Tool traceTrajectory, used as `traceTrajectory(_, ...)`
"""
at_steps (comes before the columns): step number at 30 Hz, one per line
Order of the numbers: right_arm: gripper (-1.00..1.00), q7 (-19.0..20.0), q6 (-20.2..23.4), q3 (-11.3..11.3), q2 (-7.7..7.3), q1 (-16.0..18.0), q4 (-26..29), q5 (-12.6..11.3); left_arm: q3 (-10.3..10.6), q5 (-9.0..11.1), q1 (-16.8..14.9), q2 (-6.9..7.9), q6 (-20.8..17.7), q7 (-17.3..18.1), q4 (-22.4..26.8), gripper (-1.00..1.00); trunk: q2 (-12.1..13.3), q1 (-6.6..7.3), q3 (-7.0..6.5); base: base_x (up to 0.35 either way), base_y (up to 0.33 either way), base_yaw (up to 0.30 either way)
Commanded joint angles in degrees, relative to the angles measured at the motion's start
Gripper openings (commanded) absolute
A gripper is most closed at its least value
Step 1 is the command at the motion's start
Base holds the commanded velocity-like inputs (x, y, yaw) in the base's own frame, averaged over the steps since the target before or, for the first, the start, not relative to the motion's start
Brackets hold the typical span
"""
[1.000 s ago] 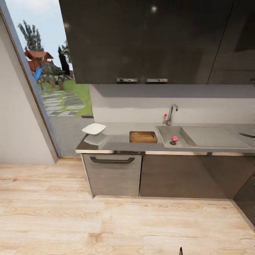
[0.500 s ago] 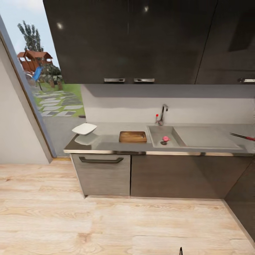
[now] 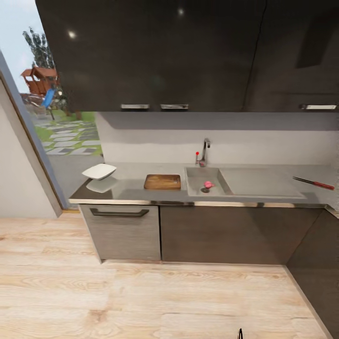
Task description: In the kitchen, take the Vidalia onion out of the sink, dice it on the chopping board with the paring knife, put the diced onion into the bowl on the countertop, then place both the paring knife and the chopping board into the sink.
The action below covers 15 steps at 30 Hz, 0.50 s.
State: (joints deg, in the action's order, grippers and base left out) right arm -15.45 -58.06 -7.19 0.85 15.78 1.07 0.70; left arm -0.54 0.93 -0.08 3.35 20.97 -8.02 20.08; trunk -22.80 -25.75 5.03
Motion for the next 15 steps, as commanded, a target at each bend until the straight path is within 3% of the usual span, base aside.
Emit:
traceTrajectory(1, 1.0, 0.16, -0.22, -0.37, 0.02, 0.04, -0.02, 0.09, -0.04, 0.08, -0.01, -0.01, 0.13, -0.07, 0.05, 1.0, -0.12, -0.03, 0.12, 0.0, -0.315, 0.0)
traceTrajectory(15, 1.0, 0.16, -0.38, -0.37, 0.03, 0.02, -0.02, 0.09, -0.07, 0.11, -0.01, 0.04, 0.13, -0.07, 0.05, 1.0, -0.12, -0.03, 0.12, 0.0, -0.315, 0.0)
